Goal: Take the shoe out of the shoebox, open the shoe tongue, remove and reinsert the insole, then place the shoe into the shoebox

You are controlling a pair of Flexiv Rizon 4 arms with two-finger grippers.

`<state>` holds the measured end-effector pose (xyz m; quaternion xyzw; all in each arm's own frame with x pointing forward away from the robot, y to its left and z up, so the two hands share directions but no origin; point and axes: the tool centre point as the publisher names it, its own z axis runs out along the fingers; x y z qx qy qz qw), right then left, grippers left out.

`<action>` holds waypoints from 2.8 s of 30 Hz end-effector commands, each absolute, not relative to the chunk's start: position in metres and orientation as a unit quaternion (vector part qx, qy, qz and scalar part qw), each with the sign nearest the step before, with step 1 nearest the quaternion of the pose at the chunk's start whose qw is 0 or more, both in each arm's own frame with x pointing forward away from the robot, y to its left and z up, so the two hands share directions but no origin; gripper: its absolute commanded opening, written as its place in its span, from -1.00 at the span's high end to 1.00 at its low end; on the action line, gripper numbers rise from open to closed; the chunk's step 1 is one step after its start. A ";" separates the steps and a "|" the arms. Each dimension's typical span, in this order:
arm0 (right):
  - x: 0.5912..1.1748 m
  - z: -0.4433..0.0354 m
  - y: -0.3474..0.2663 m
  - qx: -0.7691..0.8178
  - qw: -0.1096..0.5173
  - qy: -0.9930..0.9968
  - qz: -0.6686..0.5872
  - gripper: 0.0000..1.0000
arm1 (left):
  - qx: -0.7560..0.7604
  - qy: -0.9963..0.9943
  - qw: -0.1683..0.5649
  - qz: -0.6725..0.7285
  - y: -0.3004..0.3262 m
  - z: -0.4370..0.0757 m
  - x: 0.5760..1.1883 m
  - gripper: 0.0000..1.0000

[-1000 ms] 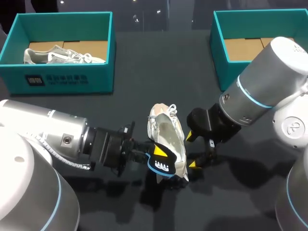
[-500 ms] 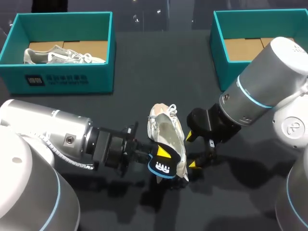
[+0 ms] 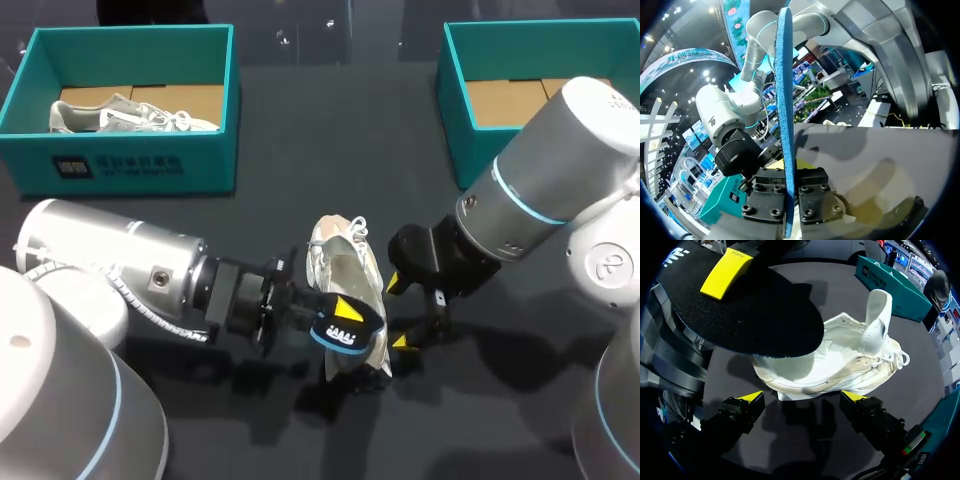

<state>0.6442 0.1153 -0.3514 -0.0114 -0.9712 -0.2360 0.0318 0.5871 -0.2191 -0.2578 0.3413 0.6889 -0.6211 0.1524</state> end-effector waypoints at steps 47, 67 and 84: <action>0.643 -0.353 0.116 -0.012 0.030 -0.971 -0.236 -1.00 | 0.223 0.689 0.211 -0.656 -0.238 -0.268 0.594 1.00; 0.643 -0.353 0.116 -0.012 0.030 -0.971 -0.236 -1.00 | 0.221 0.687 0.204 -0.661 -0.240 -0.268 0.588 1.00; 0.643 -0.353 0.116 -0.012 0.030 -0.971 -0.236 -1.00 | 0.206 0.694 0.218 -0.655 -0.248 -0.276 0.595 1.00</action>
